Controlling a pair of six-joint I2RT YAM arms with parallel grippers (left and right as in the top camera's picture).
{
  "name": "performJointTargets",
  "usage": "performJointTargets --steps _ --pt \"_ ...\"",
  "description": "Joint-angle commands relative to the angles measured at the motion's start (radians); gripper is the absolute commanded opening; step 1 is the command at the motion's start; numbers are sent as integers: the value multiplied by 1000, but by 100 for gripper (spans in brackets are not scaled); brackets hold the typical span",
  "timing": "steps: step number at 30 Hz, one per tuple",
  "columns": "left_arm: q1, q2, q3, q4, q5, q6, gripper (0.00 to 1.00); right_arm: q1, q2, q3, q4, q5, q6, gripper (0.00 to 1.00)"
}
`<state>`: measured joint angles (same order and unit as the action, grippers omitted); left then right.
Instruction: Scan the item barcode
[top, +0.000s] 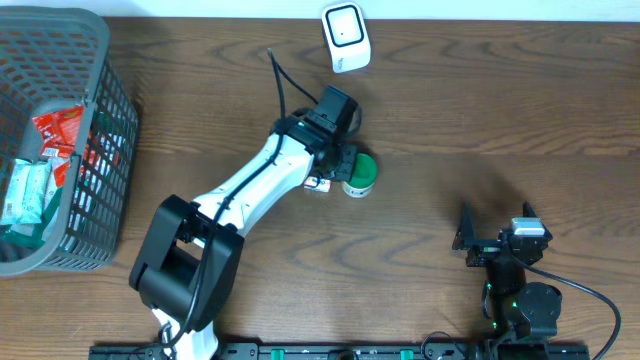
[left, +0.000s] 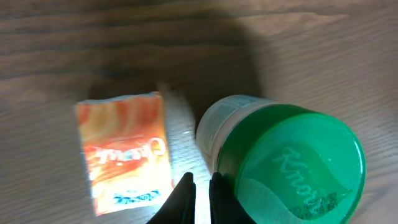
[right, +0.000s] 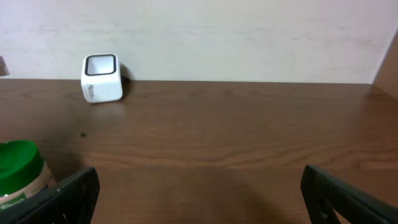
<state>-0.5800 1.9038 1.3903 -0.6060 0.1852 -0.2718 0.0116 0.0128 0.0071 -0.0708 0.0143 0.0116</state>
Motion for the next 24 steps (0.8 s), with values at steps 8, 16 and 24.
performJointTargets --steps 8,16,24 --pt "-32 5 1 24 -164 -7 30 1 -2 -2 -4 -5 10 99" --pt "-34 12 -32 33 -206 2 36 1 -2 -2 -4 -5 10 99" --pt "-67 29 -32 33 -306 16 34 1 -2 -2 -4 -5 10 99"
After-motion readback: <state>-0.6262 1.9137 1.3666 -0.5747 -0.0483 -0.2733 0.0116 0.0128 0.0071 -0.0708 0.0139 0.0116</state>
